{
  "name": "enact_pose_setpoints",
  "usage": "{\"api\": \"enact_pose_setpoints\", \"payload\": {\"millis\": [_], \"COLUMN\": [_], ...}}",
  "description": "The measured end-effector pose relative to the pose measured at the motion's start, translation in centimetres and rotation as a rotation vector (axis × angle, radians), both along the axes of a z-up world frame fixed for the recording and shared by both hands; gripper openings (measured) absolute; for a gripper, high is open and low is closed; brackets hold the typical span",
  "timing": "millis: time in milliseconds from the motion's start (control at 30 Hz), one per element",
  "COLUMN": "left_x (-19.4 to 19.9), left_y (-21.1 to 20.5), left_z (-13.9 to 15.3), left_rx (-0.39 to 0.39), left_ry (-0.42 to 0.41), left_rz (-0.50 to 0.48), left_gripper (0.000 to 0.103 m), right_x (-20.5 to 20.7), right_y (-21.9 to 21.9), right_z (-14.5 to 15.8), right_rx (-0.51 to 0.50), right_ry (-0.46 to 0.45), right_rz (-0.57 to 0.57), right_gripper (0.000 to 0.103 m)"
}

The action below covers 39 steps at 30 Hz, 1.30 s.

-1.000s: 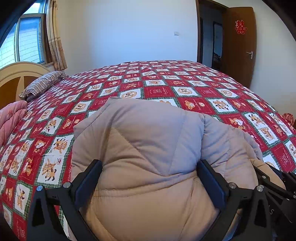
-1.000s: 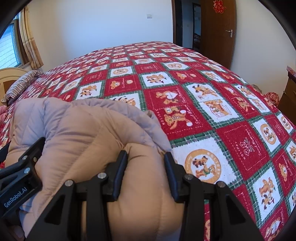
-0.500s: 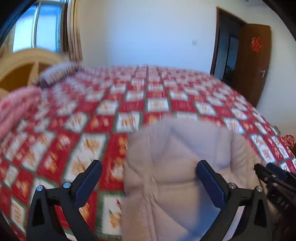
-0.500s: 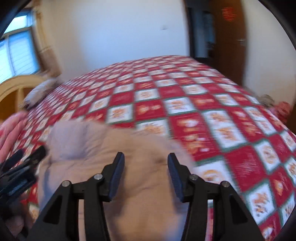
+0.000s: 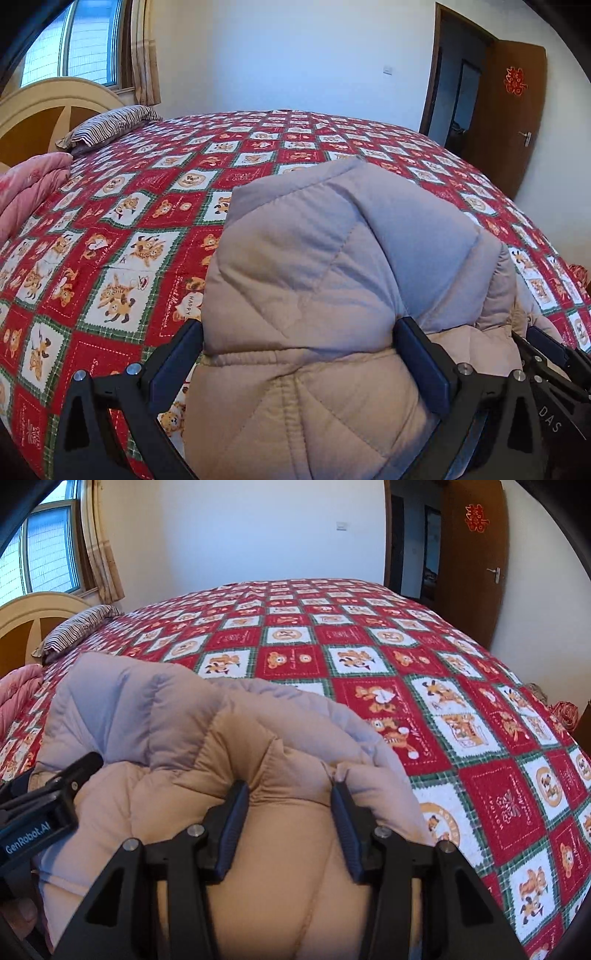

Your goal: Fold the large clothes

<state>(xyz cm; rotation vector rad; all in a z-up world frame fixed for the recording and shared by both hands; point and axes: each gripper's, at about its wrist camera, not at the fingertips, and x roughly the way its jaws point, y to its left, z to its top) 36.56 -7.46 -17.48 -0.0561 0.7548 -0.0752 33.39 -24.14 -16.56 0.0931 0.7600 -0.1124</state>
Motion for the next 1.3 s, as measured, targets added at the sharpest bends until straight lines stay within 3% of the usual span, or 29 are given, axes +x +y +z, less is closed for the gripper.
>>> {"api": "enact_pose_setpoints", "payload": {"millis": [300, 433, 533, 633, 700, 833, 900, 967, 1033, 1167, 1300], "left_x": [0.9, 0.7, -2.0, -5.3, -5.2, -3.6, -3.5, -3.7, -3.6, -3.1, -3.0], "left_y": [-0.6, 0.1, 1.7, 2.8, 3.0, 4.0, 3.5, 2.8, 2.4, 2.2, 2.2], "left_z": [-0.7, -0.3, 1.2, 1.9, 0.8, -1.1, -1.2, -1.1, -1.4, -1.7, -1.9], "left_rx": [-0.015, -0.055, -0.111, -0.104, -0.123, -0.252, -0.223, -0.186, -0.177, -0.16, -0.171], "left_ry": [0.021, 0.037, 0.034, -0.011, 0.035, 0.132, 0.12, 0.093, 0.086, 0.097, 0.11], "left_rz": [-0.005, -0.023, -0.022, -0.017, -0.042, -0.073, -0.077, -0.076, -0.072, -0.077, -0.096], "left_gripper": [0.103, 0.102, 0.102, 0.102, 0.102, 0.102, 0.102, 0.103, 0.103, 0.103, 0.103], "right_x": [0.7, 0.5, -0.3, -2.8, -4.5, -5.6, -5.5, -5.4, -4.4, -3.5, -3.1], "right_y": [-1.3, -1.5, -2.1, -2.9, -3.4, -4.2, -4.4, -5.7, -7.5, -7.5, -8.6], "right_z": [-1.0, -1.0, -0.4, 0.9, 1.5, 0.9, 0.5, -0.2, -1.5, -1.6, -2.5], "right_rx": [0.076, 0.087, 0.123, 0.136, 0.151, 0.164, 0.132, 0.171, 0.303, 0.311, 0.435], "right_ry": [0.021, 0.012, -0.017, -0.087, -0.146, -0.165, -0.145, -0.12, -0.054, -0.015, 0.013], "right_rz": [-0.008, -0.006, 0.013, 0.018, 0.003, -0.062, -0.095, -0.147, -0.147, -0.068, -0.041], "right_gripper": [0.048, 0.048, 0.047, 0.048, 0.05, 0.05, 0.054, 0.082, 0.08, 0.07, 0.068]}}
